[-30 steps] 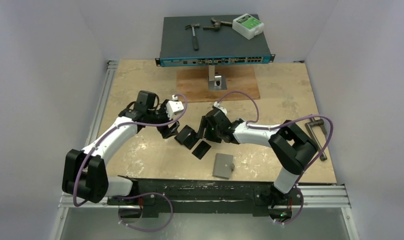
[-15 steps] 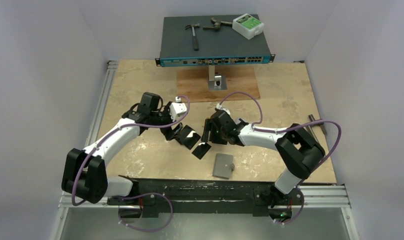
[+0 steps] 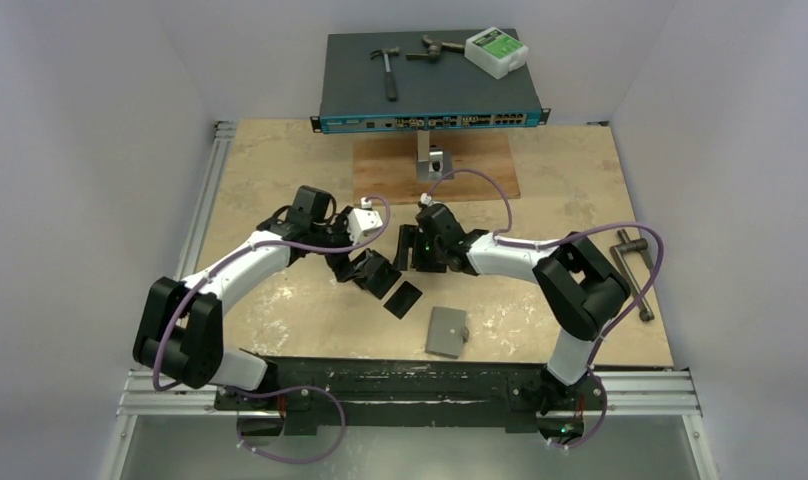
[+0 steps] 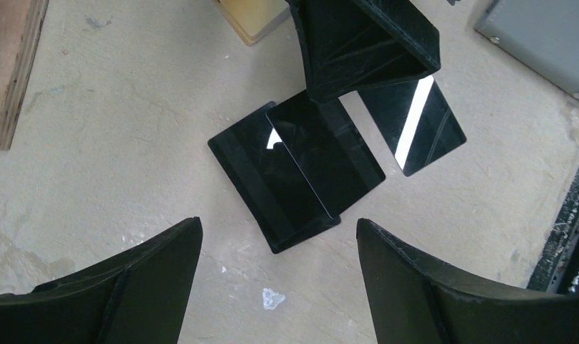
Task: Put the credit cards into the card holder
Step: Move the credit card to the center of the board.
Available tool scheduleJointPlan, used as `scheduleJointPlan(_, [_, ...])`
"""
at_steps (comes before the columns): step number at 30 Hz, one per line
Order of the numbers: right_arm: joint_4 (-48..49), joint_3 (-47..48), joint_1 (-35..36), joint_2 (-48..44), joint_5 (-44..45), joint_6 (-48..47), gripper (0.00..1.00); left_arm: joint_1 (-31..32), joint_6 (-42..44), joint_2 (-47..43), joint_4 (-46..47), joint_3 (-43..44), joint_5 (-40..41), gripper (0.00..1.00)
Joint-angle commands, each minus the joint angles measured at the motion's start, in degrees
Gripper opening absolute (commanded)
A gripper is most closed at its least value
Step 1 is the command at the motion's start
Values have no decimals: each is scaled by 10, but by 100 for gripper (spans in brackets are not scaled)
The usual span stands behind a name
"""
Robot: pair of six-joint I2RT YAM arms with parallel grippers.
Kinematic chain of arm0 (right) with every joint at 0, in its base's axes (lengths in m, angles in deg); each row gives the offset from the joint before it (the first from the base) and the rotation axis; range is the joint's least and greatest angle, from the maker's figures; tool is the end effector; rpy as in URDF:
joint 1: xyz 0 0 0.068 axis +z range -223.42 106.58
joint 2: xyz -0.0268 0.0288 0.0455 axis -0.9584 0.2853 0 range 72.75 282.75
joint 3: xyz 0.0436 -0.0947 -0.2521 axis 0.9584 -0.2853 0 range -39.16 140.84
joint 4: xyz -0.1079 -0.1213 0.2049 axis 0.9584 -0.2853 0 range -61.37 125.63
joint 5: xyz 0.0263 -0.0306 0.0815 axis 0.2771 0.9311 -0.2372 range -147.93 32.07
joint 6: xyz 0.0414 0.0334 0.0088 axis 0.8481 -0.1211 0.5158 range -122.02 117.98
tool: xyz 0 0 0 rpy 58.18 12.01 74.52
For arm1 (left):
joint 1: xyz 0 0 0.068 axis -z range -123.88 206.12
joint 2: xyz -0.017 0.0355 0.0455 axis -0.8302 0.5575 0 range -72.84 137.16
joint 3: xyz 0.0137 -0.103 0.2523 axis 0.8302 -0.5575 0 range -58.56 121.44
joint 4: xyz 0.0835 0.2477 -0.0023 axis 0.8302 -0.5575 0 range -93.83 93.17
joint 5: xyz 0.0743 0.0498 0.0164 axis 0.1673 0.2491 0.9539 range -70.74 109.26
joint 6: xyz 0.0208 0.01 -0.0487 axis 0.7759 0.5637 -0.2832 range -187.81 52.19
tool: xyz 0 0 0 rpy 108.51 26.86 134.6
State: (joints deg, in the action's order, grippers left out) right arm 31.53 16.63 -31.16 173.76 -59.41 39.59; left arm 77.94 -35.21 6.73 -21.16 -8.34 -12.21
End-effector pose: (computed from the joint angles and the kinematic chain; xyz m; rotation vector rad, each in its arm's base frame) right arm 0.2636 0.2408 0.1579 -0.0267 2.5520 0.6567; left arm 0.2502 -0.1202 0.2213 1.2951 2.0334 -0.5994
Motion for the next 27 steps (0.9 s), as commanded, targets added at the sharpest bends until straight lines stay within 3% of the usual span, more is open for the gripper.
scheduleJointPlan(1, [28,13,-14,31,-32,-58,69,3,14,36,36,34,6,79])
scheduleJointPlan(7, [113,-14,-22,39,-113,-111,67,3,82,35,3,43,-23,79])
scheduleJointPlan(12, [102,4,-24,61,-140,-143,65,4,244,-33,14,-36,-62,79])
scheduleJointPlan(18, [108,14,-26,88,-167,-155,64,2,352,-42,-75,-35,-43,79])
scheduleJointPlan(21, [113,9,-26,85,-170,-162,65,-8,426,-91,-102,-51,-60,80])
scheduleJointPlan(24, [115,11,-29,82,-171,-170,65,-5,476,-141,-81,-80,-107,81])
scheduleJointPlan(27, [114,10,-34,82,-181,-179,64,8,489,-150,1,-121,-142,81])
